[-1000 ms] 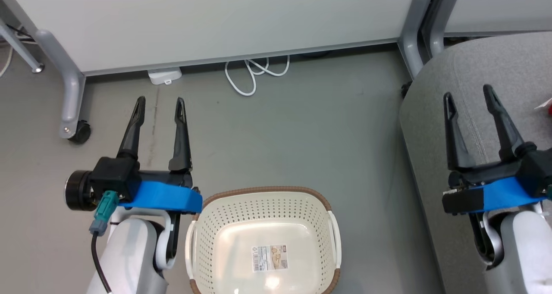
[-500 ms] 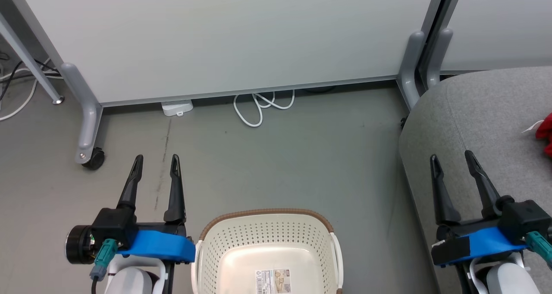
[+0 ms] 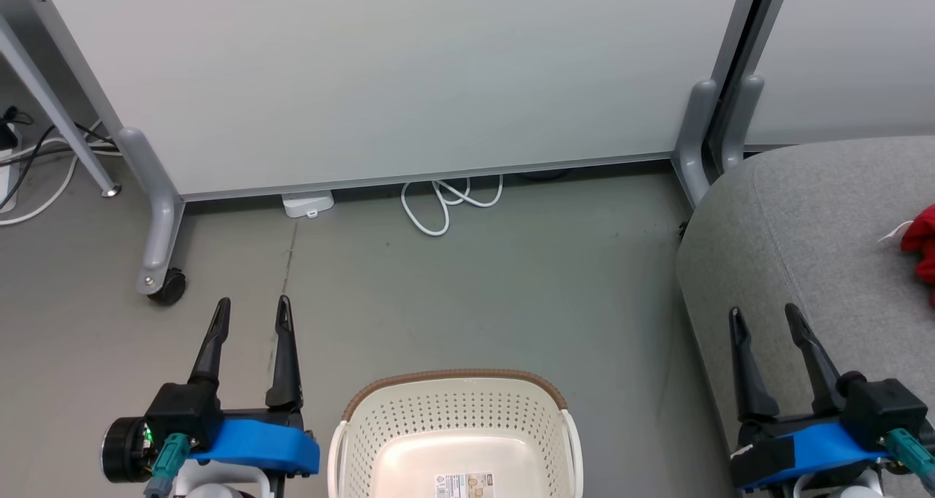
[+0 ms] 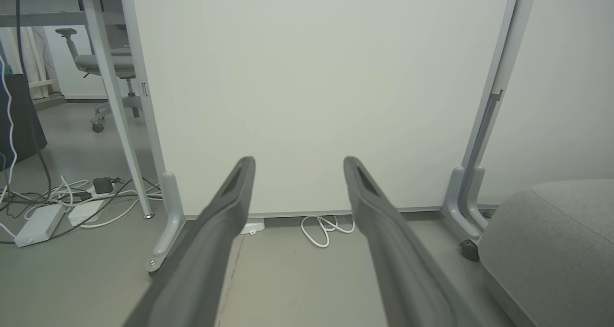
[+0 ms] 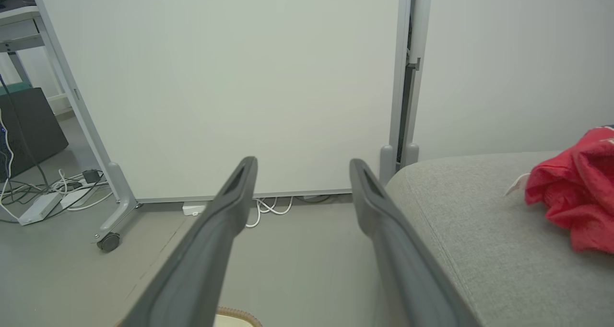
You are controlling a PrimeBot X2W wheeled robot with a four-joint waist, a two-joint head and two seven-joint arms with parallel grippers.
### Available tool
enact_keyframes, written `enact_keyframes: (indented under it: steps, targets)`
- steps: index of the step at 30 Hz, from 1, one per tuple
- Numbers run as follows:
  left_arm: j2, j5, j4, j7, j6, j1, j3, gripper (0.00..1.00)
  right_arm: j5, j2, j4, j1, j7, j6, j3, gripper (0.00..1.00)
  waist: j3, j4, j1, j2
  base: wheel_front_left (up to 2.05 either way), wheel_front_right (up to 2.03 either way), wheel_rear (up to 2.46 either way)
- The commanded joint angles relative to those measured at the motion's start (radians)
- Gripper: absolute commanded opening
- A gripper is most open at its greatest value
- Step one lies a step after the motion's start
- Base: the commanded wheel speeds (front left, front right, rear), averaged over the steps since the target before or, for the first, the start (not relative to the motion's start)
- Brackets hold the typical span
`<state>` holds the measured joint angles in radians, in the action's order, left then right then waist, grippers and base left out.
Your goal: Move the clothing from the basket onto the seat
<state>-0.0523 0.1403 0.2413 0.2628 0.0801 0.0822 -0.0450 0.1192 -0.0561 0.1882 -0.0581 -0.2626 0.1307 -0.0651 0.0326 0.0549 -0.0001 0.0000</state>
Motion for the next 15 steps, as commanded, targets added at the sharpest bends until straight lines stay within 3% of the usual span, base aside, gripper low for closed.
enact_keyframes:
  steps: [1, 15]
  targets:
    - [0.001, -0.008, 0.005, 0.003, 0.006, -0.015, 0.007, 1.0, 0.009, 0.004, 0.007, 0.021, -0.003, 0.0, -0.001, 1.0, -0.005, -0.001, 0.0001, 0.0, 0.0, 0.0, 0.0]
    - [0.002, -0.004, 0.014, 0.003, 0.003, -0.025, 0.013, 1.0, 0.025, 0.006, 0.024, 0.036, -0.003, 0.0, 0.01, 1.0, -0.021, -0.003, 0.0001, 0.0, 0.0, 0.0, 0.0]
